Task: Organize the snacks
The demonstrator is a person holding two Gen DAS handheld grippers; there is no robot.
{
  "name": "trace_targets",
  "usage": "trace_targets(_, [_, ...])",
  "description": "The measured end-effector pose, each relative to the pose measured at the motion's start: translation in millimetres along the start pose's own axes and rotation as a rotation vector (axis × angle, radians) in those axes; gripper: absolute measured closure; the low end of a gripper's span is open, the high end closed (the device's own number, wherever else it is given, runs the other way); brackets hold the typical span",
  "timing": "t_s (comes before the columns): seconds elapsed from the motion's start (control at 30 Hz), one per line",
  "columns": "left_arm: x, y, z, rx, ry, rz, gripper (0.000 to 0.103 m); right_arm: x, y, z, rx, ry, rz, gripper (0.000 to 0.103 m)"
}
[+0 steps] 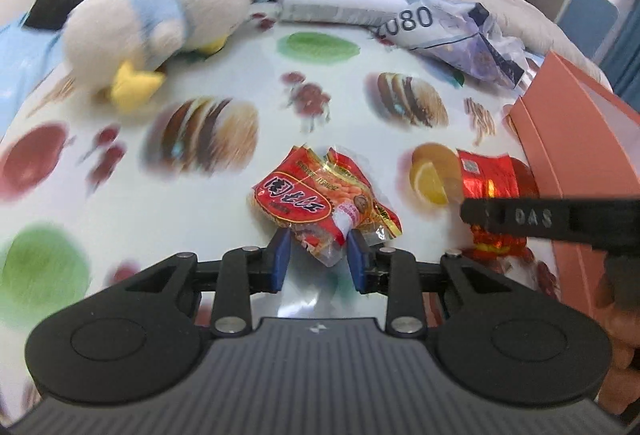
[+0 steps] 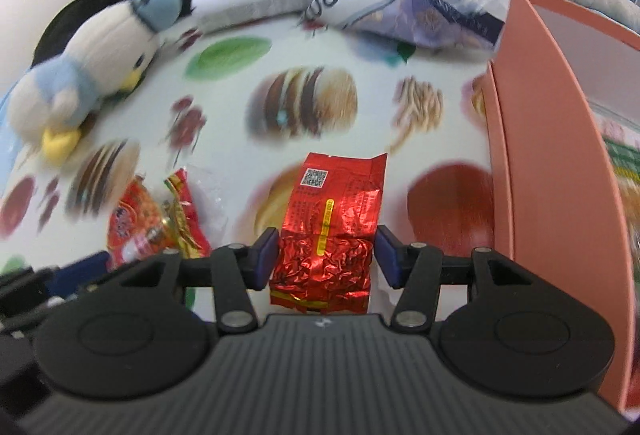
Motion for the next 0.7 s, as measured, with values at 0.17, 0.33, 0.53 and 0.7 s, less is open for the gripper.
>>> trace_targets(0.17, [26, -35, -10, -0.001, -0.021, 0.001, 0.068, 32, -34, -6, -0.024, -0.02, 0.018, 0.048])
trace_targets(0.33, [41, -59, -16, 0.014, -0.077, -0.004, 0.068, 60, -69, -13, -0.039, -0.041, 0.042, 0.048])
trace_targets(0.53, [40, -82, -10, 0.029, -0.089, 0.018, 0.07, 66, -98, -17, -0.058, -0.06, 0.085, 0.048])
trace_targets(0.7, [29, -98, 1, 0.061, -0.092, 0.032, 0.095, 57, -122, -14, -0.071, -0.057, 0.136, 0.048])
Point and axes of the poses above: each gripper's, at about its wrist camera, not at the fingertips, and y roughly the way its jaws point, z to its right, x to its underside, the point moved 9 cm from there along y, roughly the way its jaws point, and after that the axes turned 7 degrees about -y, right-handed, at the moved point
